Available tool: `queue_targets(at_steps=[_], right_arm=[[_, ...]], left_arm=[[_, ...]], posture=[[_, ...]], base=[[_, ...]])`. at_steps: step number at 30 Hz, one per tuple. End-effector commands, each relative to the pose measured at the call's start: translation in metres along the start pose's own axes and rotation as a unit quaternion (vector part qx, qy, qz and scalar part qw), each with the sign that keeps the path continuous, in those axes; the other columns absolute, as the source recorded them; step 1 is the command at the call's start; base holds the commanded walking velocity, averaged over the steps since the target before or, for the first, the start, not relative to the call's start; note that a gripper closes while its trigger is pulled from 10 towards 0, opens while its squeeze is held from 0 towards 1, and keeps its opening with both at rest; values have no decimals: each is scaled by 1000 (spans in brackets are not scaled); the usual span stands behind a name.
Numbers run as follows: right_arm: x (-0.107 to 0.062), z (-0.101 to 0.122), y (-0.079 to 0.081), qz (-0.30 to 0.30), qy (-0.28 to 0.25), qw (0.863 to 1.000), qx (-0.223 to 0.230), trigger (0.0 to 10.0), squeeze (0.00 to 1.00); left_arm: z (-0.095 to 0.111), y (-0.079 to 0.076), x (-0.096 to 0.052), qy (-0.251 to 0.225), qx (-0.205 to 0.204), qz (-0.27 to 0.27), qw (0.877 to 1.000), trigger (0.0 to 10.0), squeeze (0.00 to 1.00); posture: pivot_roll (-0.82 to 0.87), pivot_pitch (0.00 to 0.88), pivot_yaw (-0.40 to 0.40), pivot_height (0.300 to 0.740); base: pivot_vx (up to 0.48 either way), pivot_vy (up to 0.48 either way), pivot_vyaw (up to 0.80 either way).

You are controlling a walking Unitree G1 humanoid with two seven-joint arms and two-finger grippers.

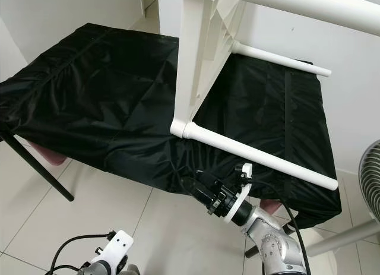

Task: Building children table

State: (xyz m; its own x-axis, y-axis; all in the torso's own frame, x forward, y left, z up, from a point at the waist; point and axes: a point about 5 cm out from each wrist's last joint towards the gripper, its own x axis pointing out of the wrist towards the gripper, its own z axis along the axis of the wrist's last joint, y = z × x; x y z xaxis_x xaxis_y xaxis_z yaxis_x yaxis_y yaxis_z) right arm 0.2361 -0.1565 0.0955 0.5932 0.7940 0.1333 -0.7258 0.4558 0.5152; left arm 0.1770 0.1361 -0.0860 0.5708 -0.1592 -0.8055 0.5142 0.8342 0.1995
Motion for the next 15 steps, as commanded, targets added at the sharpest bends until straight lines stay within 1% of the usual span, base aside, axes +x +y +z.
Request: queue_targets(at_steps=[1,8,14,15], right_arm=[[-3,-7,-1,0,16,1000,2,10000,0],[-4,-13,-2,3,32,999,5,10000,0],[-9,-24,-6,-3,63,998,1,10000,0],[-11,-29,-9,-8,75,997,0,10000,0]], left_arm=[[-69,54,-25,125,-45,64,989,10000,0],[-70,53,-25,127,-48,64,989,10000,0],[-72,53,-26,128,-50,65,988,10000,0],[-72,53,-26,129,-50,65,988,10000,0]], posture=[[184,75,1,740],[187,76,0,740],[188,78,0,740],[188,79,0,740]], base=[[0,0,0],[0,0,0],[0,0,0],[0,0,0]])
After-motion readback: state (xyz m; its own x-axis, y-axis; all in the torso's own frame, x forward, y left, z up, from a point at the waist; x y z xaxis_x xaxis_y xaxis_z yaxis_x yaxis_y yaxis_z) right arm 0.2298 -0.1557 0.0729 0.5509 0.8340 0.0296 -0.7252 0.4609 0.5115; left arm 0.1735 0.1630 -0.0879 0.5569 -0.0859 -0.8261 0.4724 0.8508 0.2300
